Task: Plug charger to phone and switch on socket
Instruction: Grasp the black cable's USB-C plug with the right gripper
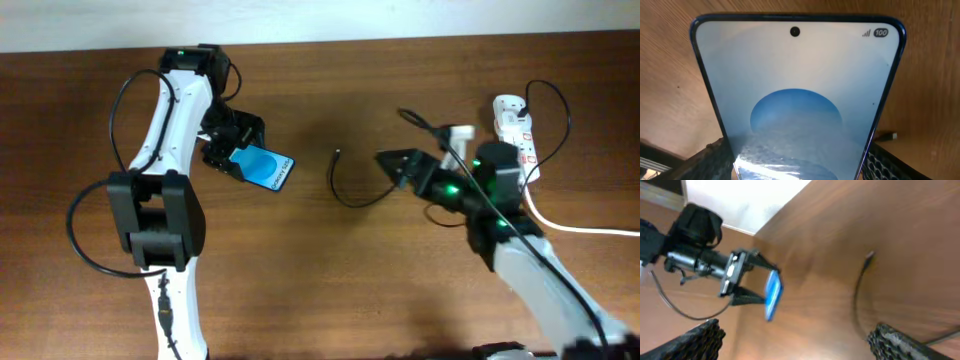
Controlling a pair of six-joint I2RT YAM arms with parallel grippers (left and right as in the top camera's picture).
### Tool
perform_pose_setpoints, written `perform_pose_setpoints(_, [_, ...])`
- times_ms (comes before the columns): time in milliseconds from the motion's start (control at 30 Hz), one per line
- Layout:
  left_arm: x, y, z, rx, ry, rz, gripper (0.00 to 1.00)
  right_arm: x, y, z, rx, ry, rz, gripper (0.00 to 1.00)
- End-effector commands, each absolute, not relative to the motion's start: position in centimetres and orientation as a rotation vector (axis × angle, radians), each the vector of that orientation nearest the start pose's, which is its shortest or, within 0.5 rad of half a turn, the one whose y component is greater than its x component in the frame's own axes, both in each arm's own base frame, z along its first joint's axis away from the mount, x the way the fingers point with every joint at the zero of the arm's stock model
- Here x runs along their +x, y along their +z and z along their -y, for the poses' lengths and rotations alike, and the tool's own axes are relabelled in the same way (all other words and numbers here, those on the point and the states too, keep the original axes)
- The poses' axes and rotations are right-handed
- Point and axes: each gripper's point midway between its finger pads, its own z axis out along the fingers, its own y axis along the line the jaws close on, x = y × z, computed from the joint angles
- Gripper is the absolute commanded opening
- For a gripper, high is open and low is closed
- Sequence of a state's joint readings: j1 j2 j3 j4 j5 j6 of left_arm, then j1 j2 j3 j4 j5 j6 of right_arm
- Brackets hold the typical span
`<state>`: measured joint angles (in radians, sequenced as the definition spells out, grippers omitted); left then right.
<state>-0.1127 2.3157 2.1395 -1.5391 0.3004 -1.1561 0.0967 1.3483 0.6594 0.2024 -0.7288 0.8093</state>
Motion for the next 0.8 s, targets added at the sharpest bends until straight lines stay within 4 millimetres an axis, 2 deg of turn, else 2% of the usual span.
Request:
perform_pose_setpoints(0, [40.9, 9.0, 10.9, -1.714, -0.189, -2.916, 0.00, 35.2, 15.7, -20.5, 0.415, 1.602, -2.206, 0.90])
perform_pose_setpoints(67, [40.6, 9.0, 13.2, -1.629, -0.195, -2.953, 0.00, 34.5, 12.2, -23.3, 0.454, 1.652, -2.312, 0.79])
perform_pose_setpoints(200, [39.9, 9.0, 15.1, -1.559, -0.186, -2.996, 0.00, 34.7, 10.2, -24.2, 0.515, 1.577, -2.345, 0.60])
perform_pose_setpoints(267, [39.4, 9.1, 16.2, -1.602, -0.198, -2.998, 0.00, 34.4, 9.5, -25.2, 0.548, 1.520, -2.358, 0.56])
perform_pose_setpoints(400, [38.6, 9.1, 18.1, -1.561, -0.195, -3.029, 0.00, 34.1, 8.9, -26.6, 0.548, 1.438, -2.354, 0.57])
perform_pose_setpoints(533, [37.5, 9.4, 19.8, -1.541, -0.232, -3.085, 0.00, 34.7, 8.7, -26.1, 0.564, 1.379, -2.331, 0.55])
perform_pose_setpoints(567, [37.2, 9.6, 20.5, -1.545, -0.267, -3.109, 0.00, 35.0, 8.6, -25.9, 0.575, 1.357, -2.321, 0.50])
perform_pose_setpoints(667, [36.9, 9.6, 20.7, -1.550, -0.271, -3.121, 0.00, 35.3, 8.5, -25.6, 0.589, 1.337, -2.310, 0.39])
perform_pose_setpoints(767, [36.8, 9.8, 21.1, -1.560, -0.303, -3.133, 0.00, 35.4, 8.7, -25.6, 0.588, 1.338, -2.301, 0.36])
